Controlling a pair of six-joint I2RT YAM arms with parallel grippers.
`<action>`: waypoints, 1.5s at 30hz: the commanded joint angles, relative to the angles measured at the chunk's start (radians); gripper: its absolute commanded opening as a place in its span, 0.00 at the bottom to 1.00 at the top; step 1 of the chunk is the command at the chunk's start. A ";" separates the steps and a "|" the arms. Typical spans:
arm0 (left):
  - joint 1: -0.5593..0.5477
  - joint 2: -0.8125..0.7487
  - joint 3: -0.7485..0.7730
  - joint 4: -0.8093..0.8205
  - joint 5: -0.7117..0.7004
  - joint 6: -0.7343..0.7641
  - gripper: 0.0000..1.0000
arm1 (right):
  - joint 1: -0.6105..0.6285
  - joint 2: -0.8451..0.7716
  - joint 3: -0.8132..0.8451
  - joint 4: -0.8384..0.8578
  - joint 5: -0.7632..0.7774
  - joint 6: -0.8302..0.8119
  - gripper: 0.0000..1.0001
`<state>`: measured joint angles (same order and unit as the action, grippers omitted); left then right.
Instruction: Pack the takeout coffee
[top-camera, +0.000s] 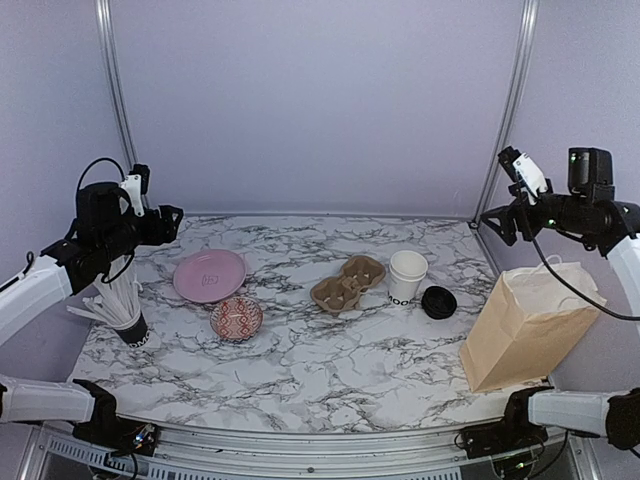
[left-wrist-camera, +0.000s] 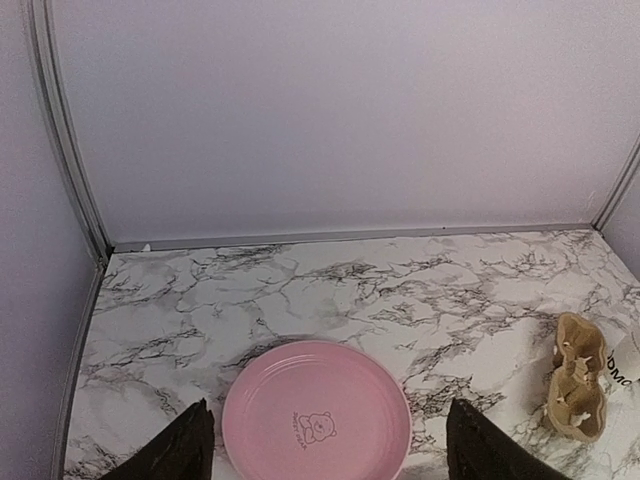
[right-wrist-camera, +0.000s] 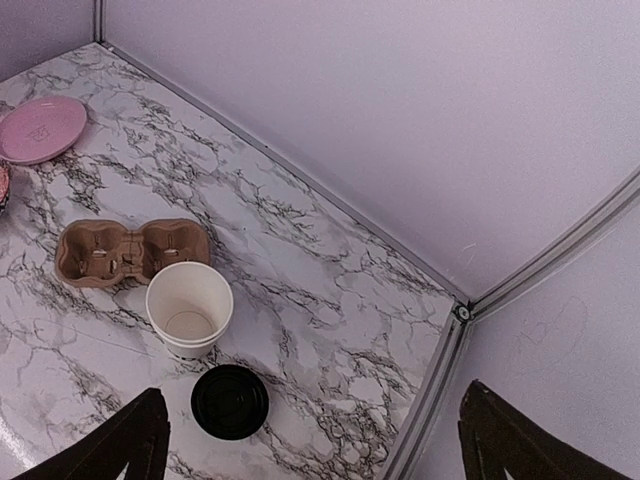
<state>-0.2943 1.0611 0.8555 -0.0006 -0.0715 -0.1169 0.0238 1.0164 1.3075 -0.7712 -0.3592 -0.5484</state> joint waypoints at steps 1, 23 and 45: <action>0.008 -0.018 -0.013 0.080 0.052 -0.013 0.81 | 0.013 -0.036 0.082 -0.187 -0.026 -0.154 0.98; -0.322 0.102 0.242 -0.181 0.021 0.016 0.65 | 0.313 0.159 0.160 -0.288 -0.129 -0.297 0.84; -0.614 0.403 0.500 -0.518 -0.383 -0.220 0.61 | 0.680 0.403 0.030 0.142 0.183 -0.048 0.60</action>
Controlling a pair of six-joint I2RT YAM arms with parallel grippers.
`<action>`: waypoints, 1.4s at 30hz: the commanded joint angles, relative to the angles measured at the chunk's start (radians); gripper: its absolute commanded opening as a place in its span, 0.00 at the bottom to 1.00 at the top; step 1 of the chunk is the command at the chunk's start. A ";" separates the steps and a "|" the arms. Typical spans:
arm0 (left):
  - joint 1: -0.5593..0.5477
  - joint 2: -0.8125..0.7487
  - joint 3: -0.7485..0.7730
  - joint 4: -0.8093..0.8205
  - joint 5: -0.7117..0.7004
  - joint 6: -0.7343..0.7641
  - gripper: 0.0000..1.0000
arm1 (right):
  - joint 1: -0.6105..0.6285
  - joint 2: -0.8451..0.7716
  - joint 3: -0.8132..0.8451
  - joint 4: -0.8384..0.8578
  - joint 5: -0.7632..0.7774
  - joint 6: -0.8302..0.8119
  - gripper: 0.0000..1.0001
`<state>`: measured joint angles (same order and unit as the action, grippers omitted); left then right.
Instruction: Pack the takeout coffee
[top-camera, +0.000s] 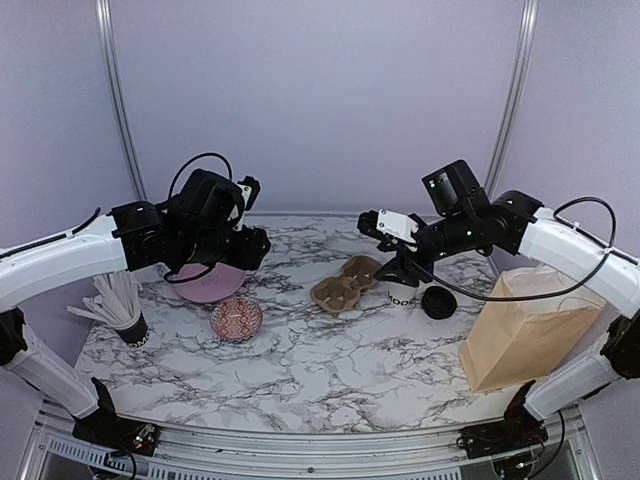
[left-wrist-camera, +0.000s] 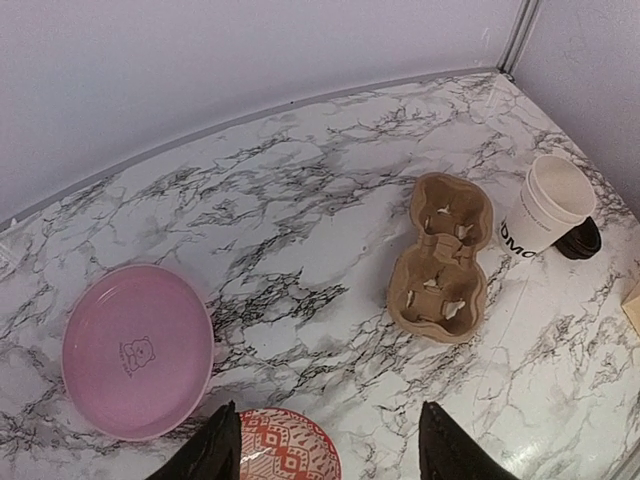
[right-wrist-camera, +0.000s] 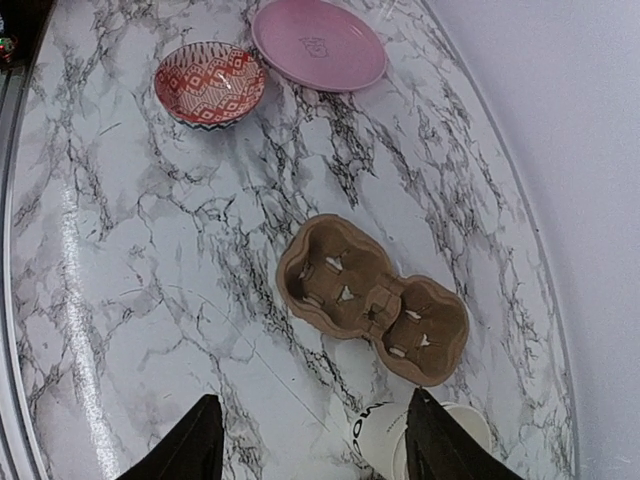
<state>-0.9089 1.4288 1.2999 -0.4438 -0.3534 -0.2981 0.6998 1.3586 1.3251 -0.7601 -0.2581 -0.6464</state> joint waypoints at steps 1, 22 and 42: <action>0.000 0.046 0.060 -0.081 -0.117 -0.043 0.61 | 0.006 0.087 0.013 0.140 0.090 0.064 0.58; 0.020 0.143 0.068 -0.076 -0.124 -0.055 0.64 | -0.203 0.386 0.172 0.060 0.298 0.173 0.50; 0.020 0.142 0.047 -0.062 -0.093 -0.076 0.64 | -0.208 0.390 0.179 -0.066 0.299 0.203 0.35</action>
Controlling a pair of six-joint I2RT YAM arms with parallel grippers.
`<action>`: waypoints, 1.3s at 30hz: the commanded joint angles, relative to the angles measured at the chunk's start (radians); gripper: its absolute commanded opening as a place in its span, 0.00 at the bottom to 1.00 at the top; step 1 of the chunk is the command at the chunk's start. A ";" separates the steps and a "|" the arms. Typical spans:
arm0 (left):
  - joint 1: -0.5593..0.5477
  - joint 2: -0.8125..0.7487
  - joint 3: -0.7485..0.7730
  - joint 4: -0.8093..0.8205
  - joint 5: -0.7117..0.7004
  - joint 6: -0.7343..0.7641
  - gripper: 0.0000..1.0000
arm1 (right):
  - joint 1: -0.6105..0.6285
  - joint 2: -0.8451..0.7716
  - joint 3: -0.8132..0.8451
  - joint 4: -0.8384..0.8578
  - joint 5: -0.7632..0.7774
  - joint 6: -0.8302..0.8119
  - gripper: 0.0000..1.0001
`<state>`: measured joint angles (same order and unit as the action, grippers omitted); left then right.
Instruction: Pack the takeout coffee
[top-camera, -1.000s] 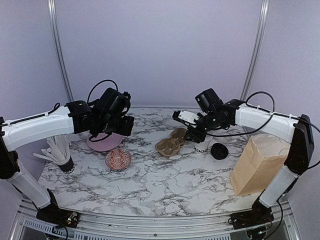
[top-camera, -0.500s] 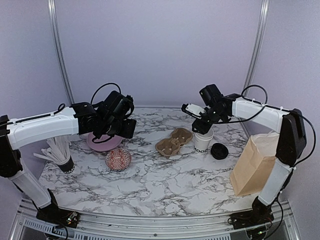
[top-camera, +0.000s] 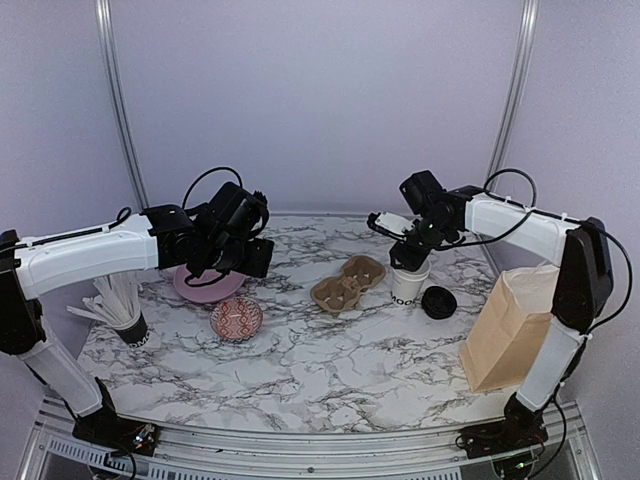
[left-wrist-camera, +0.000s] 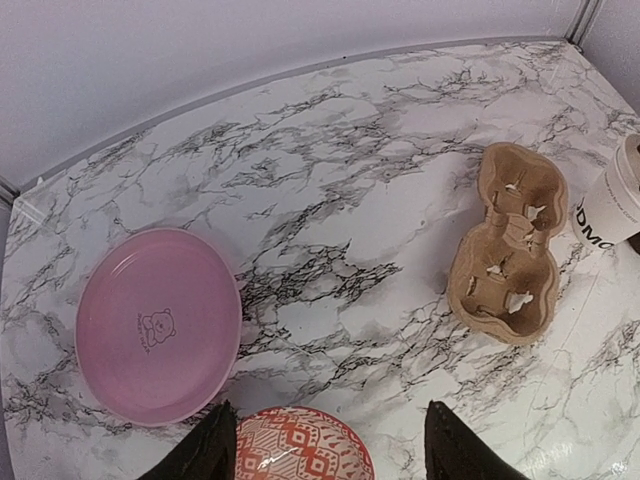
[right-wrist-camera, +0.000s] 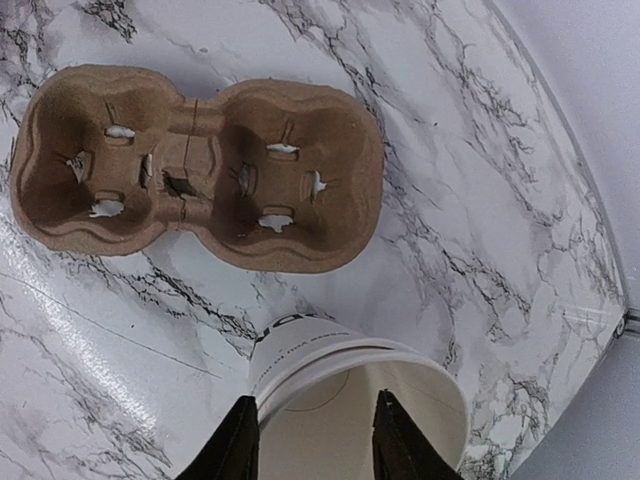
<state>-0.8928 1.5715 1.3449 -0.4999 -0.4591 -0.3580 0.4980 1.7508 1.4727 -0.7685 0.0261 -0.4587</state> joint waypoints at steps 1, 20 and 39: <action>0.002 -0.001 0.001 -0.005 0.017 -0.018 0.64 | -0.006 -0.001 0.031 -0.065 0.013 0.017 0.33; 0.001 -0.012 -0.023 0.004 0.034 -0.031 0.64 | -0.007 0.006 0.052 -0.132 -0.014 0.032 0.13; -0.012 -0.024 -0.039 0.028 0.068 -0.026 0.64 | -0.021 -0.039 0.125 -0.150 -0.075 -0.052 0.00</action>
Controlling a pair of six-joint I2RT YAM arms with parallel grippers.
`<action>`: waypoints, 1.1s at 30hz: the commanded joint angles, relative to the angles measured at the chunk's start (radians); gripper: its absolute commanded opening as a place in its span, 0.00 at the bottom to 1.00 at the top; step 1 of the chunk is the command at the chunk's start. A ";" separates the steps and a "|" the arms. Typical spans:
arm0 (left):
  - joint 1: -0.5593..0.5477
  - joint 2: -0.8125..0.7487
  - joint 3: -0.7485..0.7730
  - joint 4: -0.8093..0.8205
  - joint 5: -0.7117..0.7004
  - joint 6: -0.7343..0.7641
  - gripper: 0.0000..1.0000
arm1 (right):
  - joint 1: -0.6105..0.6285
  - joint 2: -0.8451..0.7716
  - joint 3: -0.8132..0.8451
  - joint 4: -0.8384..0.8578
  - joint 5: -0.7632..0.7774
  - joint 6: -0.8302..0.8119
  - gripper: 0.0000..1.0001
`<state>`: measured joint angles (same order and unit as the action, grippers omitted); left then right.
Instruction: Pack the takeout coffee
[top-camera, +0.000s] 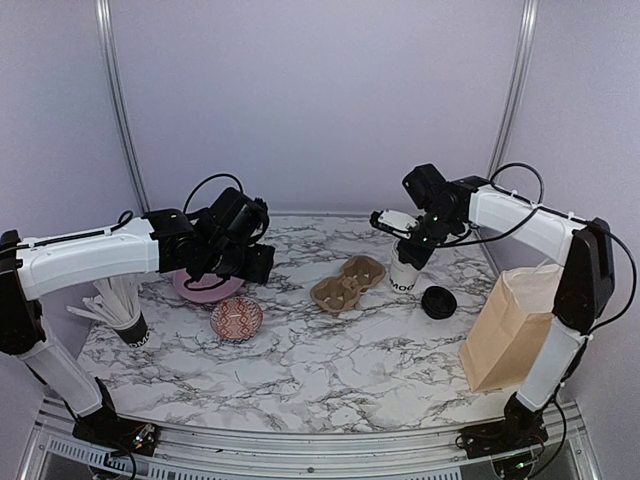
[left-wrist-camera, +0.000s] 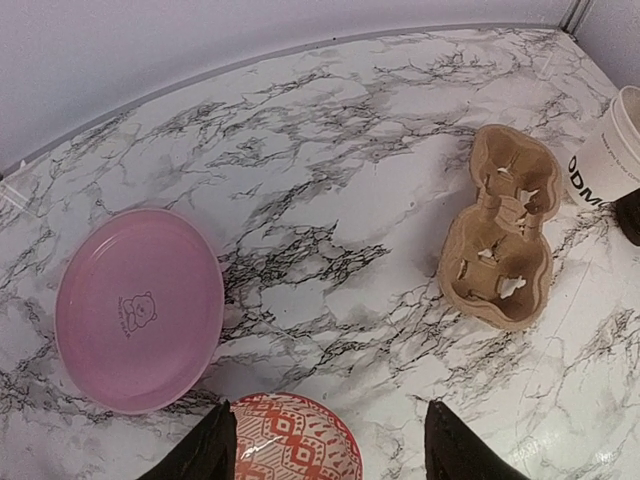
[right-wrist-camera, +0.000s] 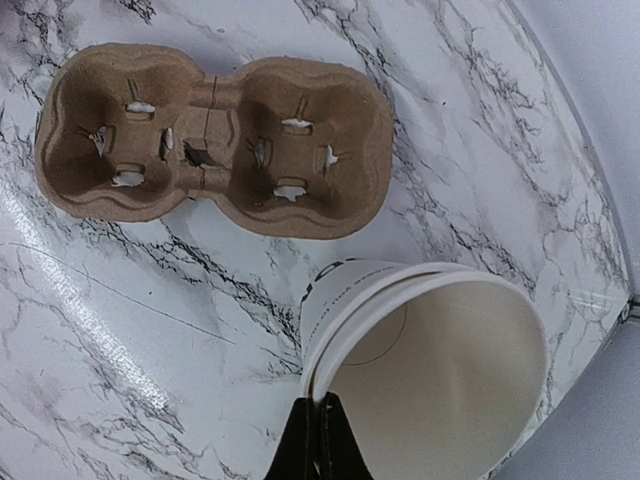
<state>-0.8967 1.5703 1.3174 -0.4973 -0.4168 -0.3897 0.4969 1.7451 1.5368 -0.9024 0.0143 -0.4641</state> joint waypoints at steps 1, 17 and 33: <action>-0.010 -0.018 -0.010 0.029 0.032 0.007 0.64 | -0.022 -0.031 0.067 -0.019 -0.050 -0.045 0.00; -0.134 0.049 -0.012 0.257 0.124 0.164 0.80 | -0.105 0.056 0.209 -0.180 -0.282 -0.172 0.00; -0.158 0.108 -0.103 0.594 0.185 0.183 0.95 | -0.110 0.077 0.223 -0.209 -0.221 -0.153 0.00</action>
<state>-1.0550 1.6642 1.1938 0.0494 -0.2668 -0.1997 0.4149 1.8057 1.7145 -1.0496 -0.0589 -0.5720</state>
